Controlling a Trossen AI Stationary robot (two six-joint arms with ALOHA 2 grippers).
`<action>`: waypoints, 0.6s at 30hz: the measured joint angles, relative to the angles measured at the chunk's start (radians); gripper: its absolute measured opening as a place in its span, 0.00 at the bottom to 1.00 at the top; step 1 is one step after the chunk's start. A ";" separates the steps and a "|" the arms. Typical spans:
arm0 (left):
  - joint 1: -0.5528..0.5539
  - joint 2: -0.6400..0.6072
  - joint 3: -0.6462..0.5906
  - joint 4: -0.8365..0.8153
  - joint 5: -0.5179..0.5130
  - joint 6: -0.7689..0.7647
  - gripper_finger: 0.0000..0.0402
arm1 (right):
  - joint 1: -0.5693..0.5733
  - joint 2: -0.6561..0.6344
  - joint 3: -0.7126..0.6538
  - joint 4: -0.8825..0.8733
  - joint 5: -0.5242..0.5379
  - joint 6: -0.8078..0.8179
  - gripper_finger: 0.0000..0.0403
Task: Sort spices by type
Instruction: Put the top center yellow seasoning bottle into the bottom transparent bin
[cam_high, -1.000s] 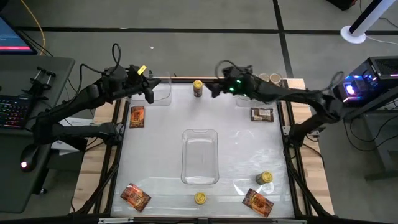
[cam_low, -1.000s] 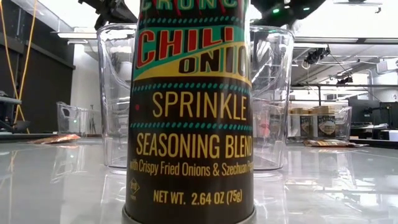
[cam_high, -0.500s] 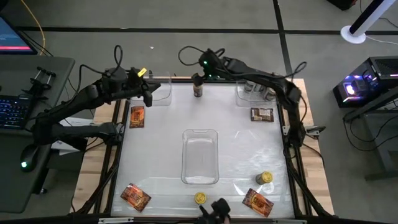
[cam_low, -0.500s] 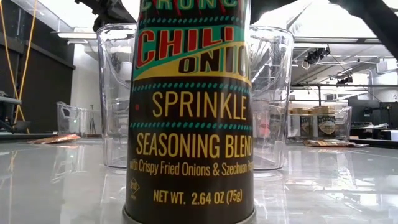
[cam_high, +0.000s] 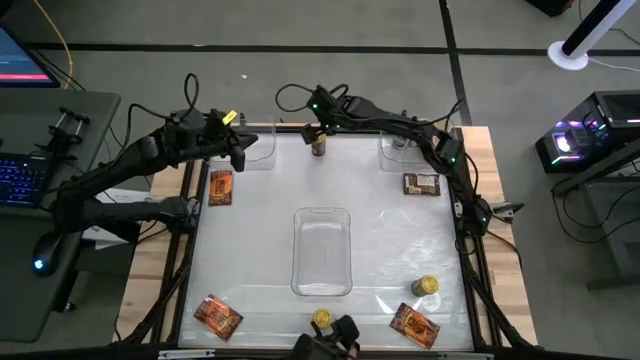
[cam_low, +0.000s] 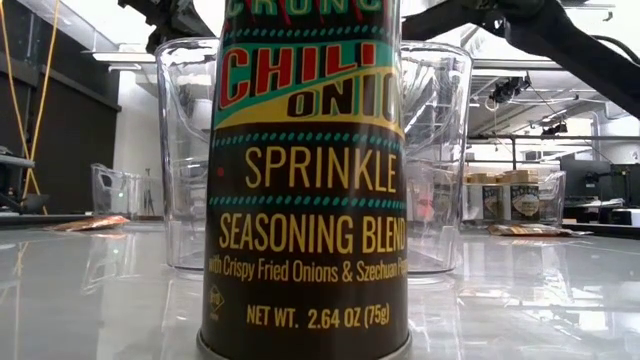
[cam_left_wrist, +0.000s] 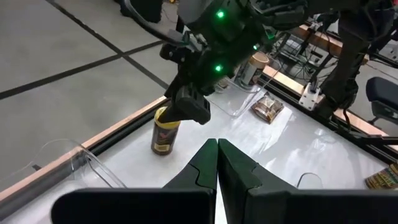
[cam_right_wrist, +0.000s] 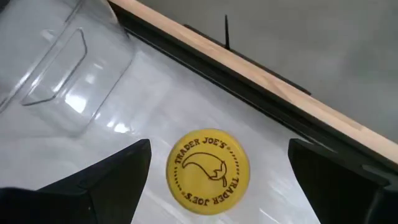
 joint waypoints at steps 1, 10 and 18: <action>0.000 0.000 0.000 0.000 0.000 -0.007 0.00 | 0.003 0.004 0.001 0.002 0.005 0.001 0.93; 0.000 0.001 0.000 0.001 0.000 -0.017 0.00 | 0.013 0.059 0.000 -0.022 -0.031 0.043 0.89; 0.000 0.001 0.000 0.001 0.000 -0.034 0.00 | 0.024 0.063 0.000 0.009 0.050 0.064 0.77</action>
